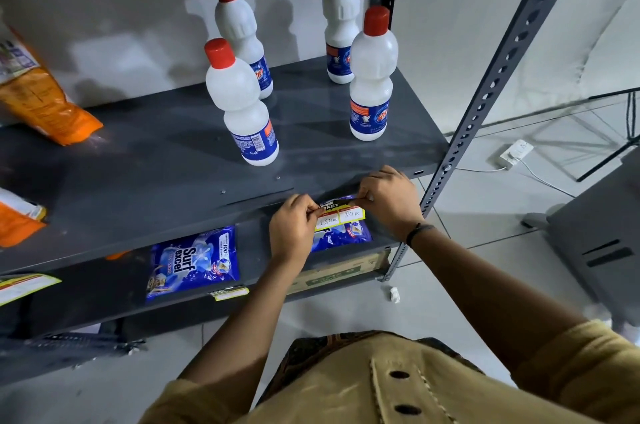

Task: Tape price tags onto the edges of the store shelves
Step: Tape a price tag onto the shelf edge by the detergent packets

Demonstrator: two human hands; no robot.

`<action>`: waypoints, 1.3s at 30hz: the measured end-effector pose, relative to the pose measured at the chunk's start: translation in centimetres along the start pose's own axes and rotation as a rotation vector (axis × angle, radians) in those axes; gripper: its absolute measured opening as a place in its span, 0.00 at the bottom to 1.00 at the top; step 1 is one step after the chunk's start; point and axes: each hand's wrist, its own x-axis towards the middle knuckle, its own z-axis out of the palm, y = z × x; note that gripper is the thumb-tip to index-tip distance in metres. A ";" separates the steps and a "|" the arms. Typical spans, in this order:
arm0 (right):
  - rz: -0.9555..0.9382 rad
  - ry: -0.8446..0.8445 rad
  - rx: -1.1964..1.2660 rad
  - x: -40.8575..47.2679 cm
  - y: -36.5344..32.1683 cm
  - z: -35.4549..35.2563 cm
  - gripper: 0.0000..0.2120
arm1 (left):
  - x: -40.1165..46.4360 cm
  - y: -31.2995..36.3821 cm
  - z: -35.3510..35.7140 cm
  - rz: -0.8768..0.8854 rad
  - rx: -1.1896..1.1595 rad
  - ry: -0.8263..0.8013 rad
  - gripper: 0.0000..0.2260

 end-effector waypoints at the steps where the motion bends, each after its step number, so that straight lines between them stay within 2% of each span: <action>1: 0.000 0.000 0.016 0.0 0.1 -0.1 0.07 | 0.0 0.0 -0.1 0.002 -0.006 0.008 0.06; 9: 0.133 -0.090 0.217 1.1 0.3 -1.5 0.10 | 0.5 0.9 -0.8 0.010 -0.055 0.053 0.07; 18: 0.155 -0.136 0.235 2.0 0.4 -1.8 0.10 | 1.4 2.0 -1.3 -0.086 0.049 0.061 0.05; 24: 0.149 -0.141 0.225 2.0 0.4 -1.6 0.10 | 1.4 2.3 -1.3 -0.070 0.112 0.060 0.06; 28: 0.147 -0.133 0.205 2.0 0.4 -1.6 0.10 | 1.6 2.5 -1.2 -0.011 0.205 0.061 0.05; 34: 0.139 -0.123 0.191 2.1 0.5 -1.6 0.10 | 2.5 3.4 -1.2 0.154 0.300 -0.032 0.11; 39: 0.119 -0.113 0.174 2.2 0.6 -1.5 0.09 | 3.7 4.1 -1.1 0.210 0.326 -0.057 0.04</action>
